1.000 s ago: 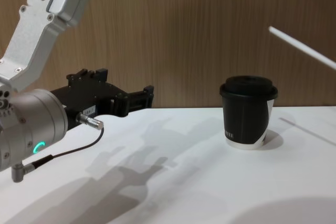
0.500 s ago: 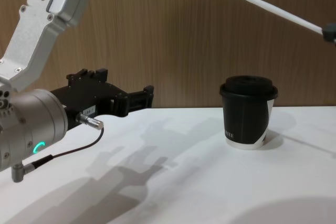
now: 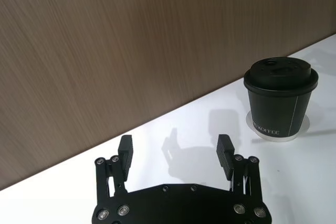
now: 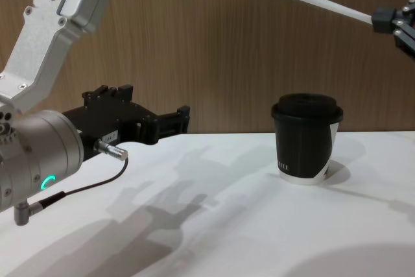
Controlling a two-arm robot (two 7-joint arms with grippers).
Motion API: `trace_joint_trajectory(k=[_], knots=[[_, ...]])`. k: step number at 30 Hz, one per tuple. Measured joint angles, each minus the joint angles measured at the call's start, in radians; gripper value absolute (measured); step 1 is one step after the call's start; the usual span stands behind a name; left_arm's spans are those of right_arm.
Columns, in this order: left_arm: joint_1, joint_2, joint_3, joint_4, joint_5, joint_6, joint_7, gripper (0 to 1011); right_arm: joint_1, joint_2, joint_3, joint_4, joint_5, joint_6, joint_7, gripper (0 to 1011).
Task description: Pick up the straw with one hand, pass it to the other hand, and insert it into the cup.
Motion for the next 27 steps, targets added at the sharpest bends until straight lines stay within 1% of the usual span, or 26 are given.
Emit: trace_joint_trajectory(k=[5,9,12,18,19,21,22,23,27], knots=[[0.002,0.001,-0.001,-0.003,-0.001,0.0,-0.003,1003,0.024,0.015,-0.016,0.007,0.013,-0.043,0.041,0],[0.006,0.007,-0.005,-0.013,-0.006,0.001,-0.013,1003,0.033,0.021,-0.021,0.009,0.018,-0.061,0.057,0],[0.013,0.016,-0.011,-0.028,-0.02,0.003,-0.032,1003,0.042,0.026,-0.026,0.012,0.022,-0.075,0.071,0],[0.032,0.043,-0.027,-0.072,-0.061,0.008,-0.085,1003,0.052,0.032,-0.034,0.014,0.027,-0.094,0.089,0],[0.036,0.051,-0.032,-0.084,-0.075,0.009,-0.104,1003,0.054,0.034,-0.035,0.015,0.028,-0.098,0.092,0],[0.043,0.06,-0.037,-0.098,-0.088,0.01,-0.12,1003,0.056,0.035,-0.036,0.015,0.029,-0.101,0.095,0],[0.049,0.068,-0.042,-0.11,-0.104,0.011,-0.139,1003,0.057,0.035,-0.036,0.016,0.029,-0.102,0.096,0],[0.052,0.072,-0.045,-0.116,-0.108,0.011,-0.145,1003,0.058,0.036,-0.038,0.016,0.03,-0.105,0.099,0],[0.068,0.093,-0.064,-0.15,-0.152,0.011,-0.194,1003,0.061,0.038,-0.039,0.017,0.031,-0.11,0.104,0]])
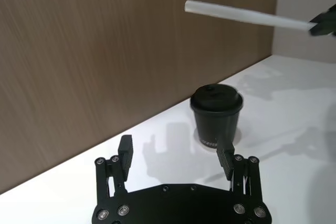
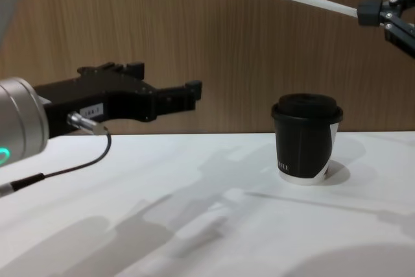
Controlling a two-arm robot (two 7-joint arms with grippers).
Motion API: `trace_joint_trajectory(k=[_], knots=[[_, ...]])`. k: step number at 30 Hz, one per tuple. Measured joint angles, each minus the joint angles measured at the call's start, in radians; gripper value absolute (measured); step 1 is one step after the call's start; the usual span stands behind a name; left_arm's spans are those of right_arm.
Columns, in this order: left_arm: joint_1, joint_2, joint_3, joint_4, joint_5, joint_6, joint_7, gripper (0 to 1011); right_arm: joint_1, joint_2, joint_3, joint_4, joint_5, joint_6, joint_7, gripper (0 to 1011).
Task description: Pick up the straw with one hand, pass it to the other hand, and insert it into the cup.
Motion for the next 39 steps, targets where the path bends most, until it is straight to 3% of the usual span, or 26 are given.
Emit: trace_joint_trajectory(k=[3,7,8,10,19,30,39], knots=[[0.011,0.011,-0.012,-0.017,-0.032,-0.001,-0.031,1002,0.002,0.001,-0.001,0.0,0.001,-0.004,0.003,0],[0.039,0.032,-0.045,-0.056,-0.11,-0.006,-0.097,1003,0.004,0.002,-0.002,0.001,0.002,-0.007,0.006,0],[0.039,0.032,-0.045,-0.056,-0.11,-0.006,-0.097,1003,0.004,0.002,-0.002,0.001,0.002,-0.007,0.007,0],[0.053,0.039,-0.061,-0.073,-0.158,-0.01,-0.132,1003,0.005,0.003,-0.003,0.001,0.003,-0.008,0.008,0],[0.084,0.045,-0.097,-0.103,-0.291,-0.016,-0.213,1003,0.006,0.004,-0.004,0.002,0.003,-0.011,0.011,0],[0.101,0.016,-0.115,-0.11,-0.45,-0.012,-0.284,1003,0.007,0.005,-0.004,0.002,0.004,-0.013,0.012,0],[0.093,-0.04,-0.105,-0.079,-0.584,0.011,-0.319,1003,0.008,0.005,-0.004,0.002,0.004,-0.014,0.013,0]])
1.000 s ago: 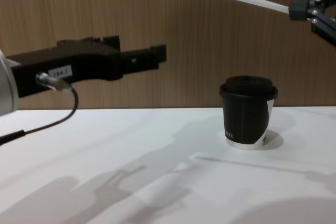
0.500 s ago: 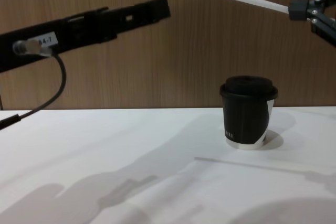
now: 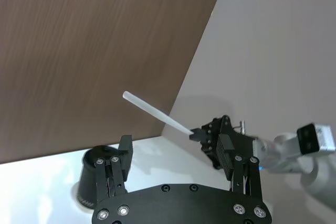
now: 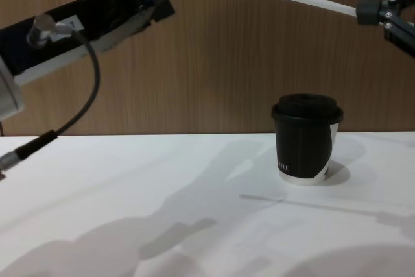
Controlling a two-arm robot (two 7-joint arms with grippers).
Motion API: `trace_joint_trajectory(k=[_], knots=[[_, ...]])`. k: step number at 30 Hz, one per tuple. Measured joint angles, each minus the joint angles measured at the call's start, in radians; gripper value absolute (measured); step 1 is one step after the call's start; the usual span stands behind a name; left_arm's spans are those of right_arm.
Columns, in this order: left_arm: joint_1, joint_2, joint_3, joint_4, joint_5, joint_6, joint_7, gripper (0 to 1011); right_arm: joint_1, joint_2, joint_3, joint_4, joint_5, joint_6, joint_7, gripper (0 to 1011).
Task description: Pick up the straw with one hand, pass it to the other hand, and insert it into the cup.
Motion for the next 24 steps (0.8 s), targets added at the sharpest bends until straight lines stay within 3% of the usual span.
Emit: trace_joint_trajectory(k=[7,13,24], knots=[[-0.02,-0.053,0.021,0.039,-0.079,0.022,-0.006,1003,0.0,0.0,0.0,0.0,0.0,0.0,0.0,0],[-0.063,-0.123,0.062,0.105,-0.148,0.051,-0.008,1003,0.0,0.0,0.0,0.0,0.0,0.0,0.0,0],[-0.13,-0.214,0.111,0.211,-0.214,0.064,-0.03,1003,0.0,0.0,0.0,0.0,0.0,0.0,0.0,0]])
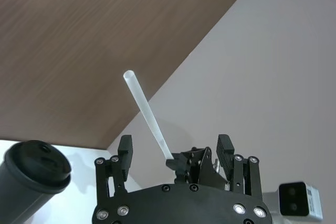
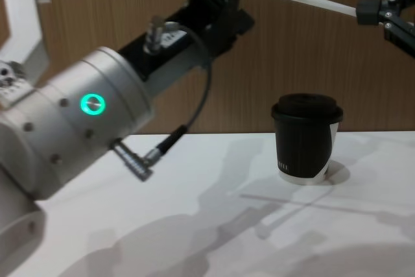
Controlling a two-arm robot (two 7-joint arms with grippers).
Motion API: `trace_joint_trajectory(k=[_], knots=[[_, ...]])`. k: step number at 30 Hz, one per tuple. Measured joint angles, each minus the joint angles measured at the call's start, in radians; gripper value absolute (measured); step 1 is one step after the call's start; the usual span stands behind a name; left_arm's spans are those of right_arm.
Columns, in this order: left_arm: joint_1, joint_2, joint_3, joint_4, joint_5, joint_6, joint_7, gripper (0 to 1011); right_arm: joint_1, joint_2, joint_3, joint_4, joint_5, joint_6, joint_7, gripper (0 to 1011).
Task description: Pick up the straw with one hand, pass it to the other hand, and insert it into the cup.
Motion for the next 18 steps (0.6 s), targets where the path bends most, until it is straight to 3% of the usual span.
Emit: trace_joint_trajectory(k=[8,18], knots=[[-0.051,-0.065,0.029,0.078,-0.034,-0.014,-0.023,1003,0.0,0.0,0.0,0.0,0.0,0.0,0.0,0],[-0.086,-0.105,0.05,0.126,-0.057,-0.03,-0.048,1003,0.0,0.0,0.0,0.0,0.0,0.0,0.0,0]])
